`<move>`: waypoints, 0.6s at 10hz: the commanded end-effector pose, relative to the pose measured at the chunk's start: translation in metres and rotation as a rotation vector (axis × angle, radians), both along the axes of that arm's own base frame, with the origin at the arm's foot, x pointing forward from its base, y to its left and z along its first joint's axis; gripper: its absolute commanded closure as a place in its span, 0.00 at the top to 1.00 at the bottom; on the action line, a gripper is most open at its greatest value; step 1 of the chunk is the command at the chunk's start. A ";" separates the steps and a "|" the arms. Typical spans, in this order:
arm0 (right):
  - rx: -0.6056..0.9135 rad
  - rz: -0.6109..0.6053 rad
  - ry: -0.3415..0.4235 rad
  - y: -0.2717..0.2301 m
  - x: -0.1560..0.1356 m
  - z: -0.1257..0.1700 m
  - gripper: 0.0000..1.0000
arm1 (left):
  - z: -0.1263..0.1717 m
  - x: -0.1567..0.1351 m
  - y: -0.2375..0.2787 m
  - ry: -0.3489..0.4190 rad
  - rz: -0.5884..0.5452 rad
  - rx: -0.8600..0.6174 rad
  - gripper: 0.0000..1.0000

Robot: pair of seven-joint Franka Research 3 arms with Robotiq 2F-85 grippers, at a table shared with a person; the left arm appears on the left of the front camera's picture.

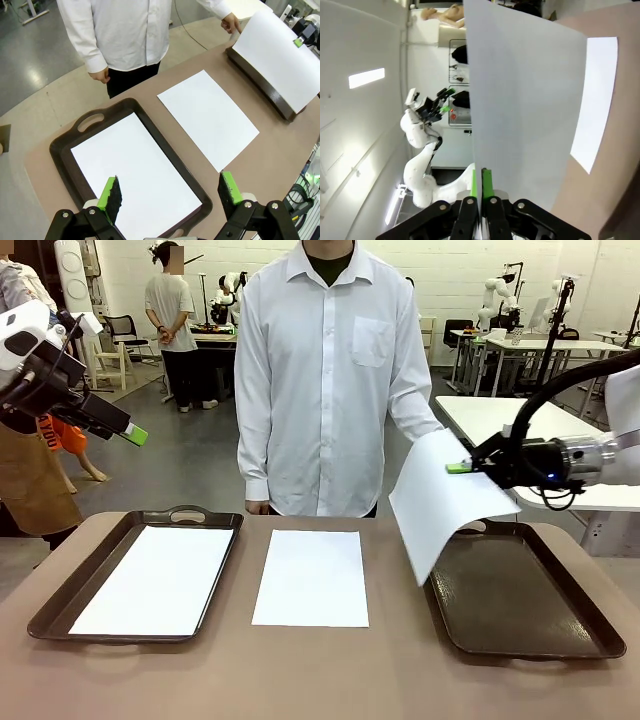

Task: Sort the A4 documents.
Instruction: Place the A4 Paper in the designated Handle tray.

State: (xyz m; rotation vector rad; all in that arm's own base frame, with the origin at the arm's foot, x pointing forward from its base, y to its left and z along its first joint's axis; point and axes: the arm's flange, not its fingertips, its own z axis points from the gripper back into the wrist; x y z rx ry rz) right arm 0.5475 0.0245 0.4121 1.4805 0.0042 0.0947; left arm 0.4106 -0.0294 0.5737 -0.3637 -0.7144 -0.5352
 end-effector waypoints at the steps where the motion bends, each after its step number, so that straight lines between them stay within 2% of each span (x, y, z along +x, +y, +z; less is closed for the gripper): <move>1: 0.001 0.052 -0.003 -0.019 0.011 0.004 0.01 | 0.000 0.000 -0.001 -0.001 0.001 0.006 1.00; 3: -0.037 0.043 -0.017 -0.028 0.008 -0.006 0.01 | 0.000 0.000 -0.001 -0.001 0.001 0.006 1.00; 6: -0.108 0.020 -0.053 -0.042 -0.010 -0.036 0.01 | 0.000 0.000 -0.001 -0.001 0.001 0.006 1.00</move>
